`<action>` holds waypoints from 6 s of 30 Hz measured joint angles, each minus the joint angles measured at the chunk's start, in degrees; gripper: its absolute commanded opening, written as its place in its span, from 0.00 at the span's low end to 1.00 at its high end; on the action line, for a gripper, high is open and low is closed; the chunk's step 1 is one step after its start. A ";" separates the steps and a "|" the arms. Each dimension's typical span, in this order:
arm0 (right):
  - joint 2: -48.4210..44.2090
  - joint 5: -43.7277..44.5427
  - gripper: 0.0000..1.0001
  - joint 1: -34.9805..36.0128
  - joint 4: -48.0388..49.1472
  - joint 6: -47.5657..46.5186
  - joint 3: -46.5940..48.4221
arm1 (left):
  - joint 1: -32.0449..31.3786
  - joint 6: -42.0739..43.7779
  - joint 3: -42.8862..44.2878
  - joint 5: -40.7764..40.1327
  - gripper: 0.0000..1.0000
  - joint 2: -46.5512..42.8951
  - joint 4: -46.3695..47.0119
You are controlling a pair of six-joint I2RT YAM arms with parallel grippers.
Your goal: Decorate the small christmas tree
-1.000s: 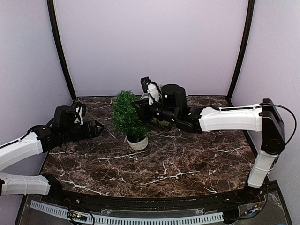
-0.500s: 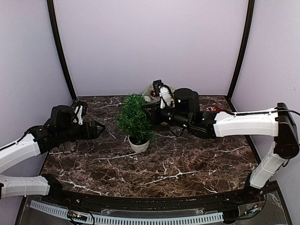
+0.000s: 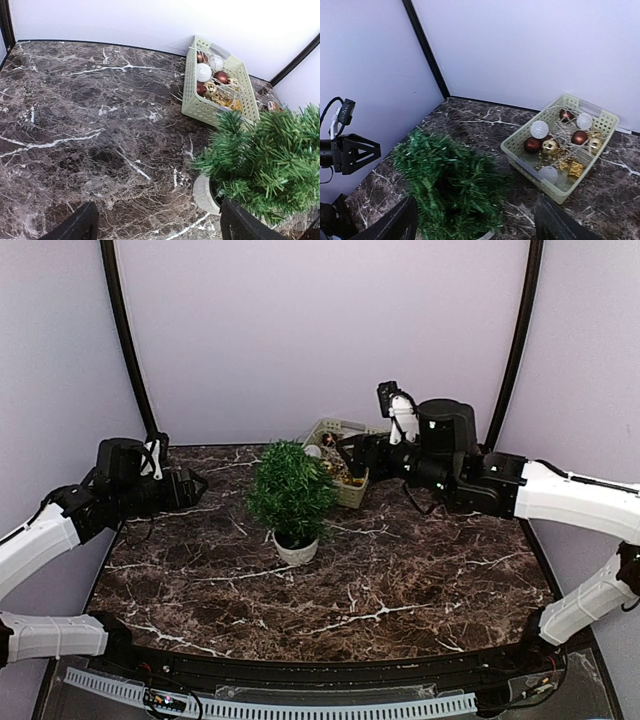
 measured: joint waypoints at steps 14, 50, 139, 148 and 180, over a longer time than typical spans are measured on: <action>19.02 -4.46 0.80 -20.44 -22.67 6.80 14.27 | 16.59 10.64 3.32 1.64 0.87 9.42 0.72; 37.73 1.07 0.72 -31.47 -38.36 8.31 24.48 | 17.66 18.53 4.31 -3.72 0.87 9.40 1.07; 30.45 -15.30 0.00 -33.92 -27.19 3.17 36.85 | 17.75 20.79 2.32 4.85 0.86 7.13 5.81; 22.01 -19.69 0.00 -31.91 -27.96 1.81 38.05 | 14.86 21.18 -0.44 13.60 0.85 0.66 11.34; -4.76 -36.79 0.00 -29.86 -26.25 1.86 38.71 | -36.02 14.67 43.63 5.38 0.95 45.92 24.26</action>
